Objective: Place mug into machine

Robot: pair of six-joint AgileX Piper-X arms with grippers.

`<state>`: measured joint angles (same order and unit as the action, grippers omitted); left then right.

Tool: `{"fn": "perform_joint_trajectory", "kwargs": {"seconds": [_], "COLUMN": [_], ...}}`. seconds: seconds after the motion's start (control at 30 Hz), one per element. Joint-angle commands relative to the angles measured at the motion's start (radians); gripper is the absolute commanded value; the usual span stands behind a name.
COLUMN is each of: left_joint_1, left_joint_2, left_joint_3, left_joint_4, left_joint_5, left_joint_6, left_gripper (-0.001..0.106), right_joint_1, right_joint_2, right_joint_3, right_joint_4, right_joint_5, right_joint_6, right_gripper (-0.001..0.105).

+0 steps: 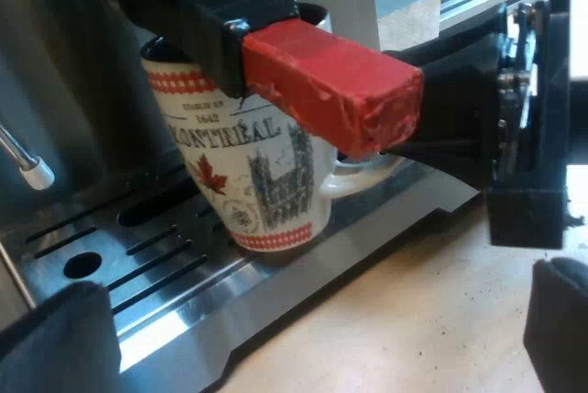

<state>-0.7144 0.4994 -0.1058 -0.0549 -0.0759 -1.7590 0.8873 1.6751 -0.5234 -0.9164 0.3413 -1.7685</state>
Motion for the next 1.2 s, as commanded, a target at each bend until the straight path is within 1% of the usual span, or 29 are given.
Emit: {"fn": "perform_joint_trajectory", "kwargs": {"seconds": [0.03,0.1,0.13,0.23,0.3,0.37,0.47,0.5,0.57,0.6,0.63,0.67,0.73,0.83,0.97,1.03,1.1,1.13,1.2], "left_joint_1": [-0.004,-0.004,-0.004,-0.004,-0.004,-0.004,-0.004,-0.004,-0.004,-0.004,-0.004,-0.004,-0.004,-0.004,-0.004,-0.004,-0.004,-0.004,-0.004], "left_joint_2": [-0.004,-0.004,-0.004,-0.004,-0.004,-0.004,-0.004,-0.004,-0.004,-0.004,-0.004,-0.004,-0.004,-0.004,-0.004,-0.004,-0.004,-0.004,-0.004], "left_joint_3": [-0.002,-0.002,-0.002,-0.002,-0.002,-0.002,-0.002,-0.002,-0.002,-0.002,-0.002,-0.002,-0.002,-0.002,-0.002,-0.002,-0.002,-0.002,-0.002], "left_joint_4": [-0.016,-0.016,-0.016,-0.016,-0.016,-0.016,-0.016,-0.016,-0.016,-0.016,-0.016,-0.016,-0.016,-0.016,-0.016,-0.016,-0.016,-0.016,-0.016], "left_joint_5": [0.005,0.005,0.005,0.005,0.005,0.008,0.013,0.013,0.013,0.013,0.02,0.027,0.028,0.023,-0.014,-0.023,-0.022,-0.029,-0.049], "left_joint_6": [-0.013,-0.013,-0.013,-0.013,-0.013,-0.013,-0.013,-0.013,-0.013,-0.013,-0.013,-0.013,-0.013,-0.013,-0.013,-0.013,-0.013,-0.013,-0.013], "left_gripper": [0.091,0.091,0.091,0.091,0.091,0.091,0.091,0.091,0.091,0.091,0.091,0.091,0.091,0.091,0.091,0.091,0.091,0.091,0.091], "right_joint_1": [0.0,0.0,0.0,0.0,0.0,0.0,0.0,0.0,0.0,0.0,0.0,0.0,0.0,0.0,0.0,0.0,0.0,0.0,0.0], "right_joint_2": [0.01,0.02,0.023,0.022,0.02,0.02,0.02,0.02,0.02,0.02,0.02,0.02,0.016,0.001,-0.018,-0.021,-0.02,-0.02,-0.02], "right_joint_3": [-0.033,-0.052,-0.071,-0.108,-0.127,-0.144,-0.146,-0.146,-0.146,-0.146,-0.146,-0.146,-0.146,-0.146,-0.146,-0.146,-0.146,-0.146,-0.146], "right_joint_4": [-0.013,0.01,0.033,0.102,0.137,0.192,0.224,0.225,0.225,0.225,0.225,0.225,0.225,0.253,0.309,0.318,0.323,0.333,0.357], "right_joint_5": [-0.001,-0.001,0.002,0.043,0.056,0.043,0.043,0.043,0.043,0.043,0.043,0.043,0.043,0.043,0.038,0.035,0.007,-0.011,-0.011], "right_joint_6": [-0.005,0.002,0.016,0.044,0.045,0.045,0.045,0.045,0.045,0.045,0.045,0.045,0.045,0.045,0.045,0.045,0.05,0.068,0.089], "right_gripper": [0.0,0.0,0.0,0.0,0.0,0.0,0.001,0.003,0.017,0.022,0.032,0.037,0.042,0.041,0.041,0.041,0.041,0.041,0.041]}}
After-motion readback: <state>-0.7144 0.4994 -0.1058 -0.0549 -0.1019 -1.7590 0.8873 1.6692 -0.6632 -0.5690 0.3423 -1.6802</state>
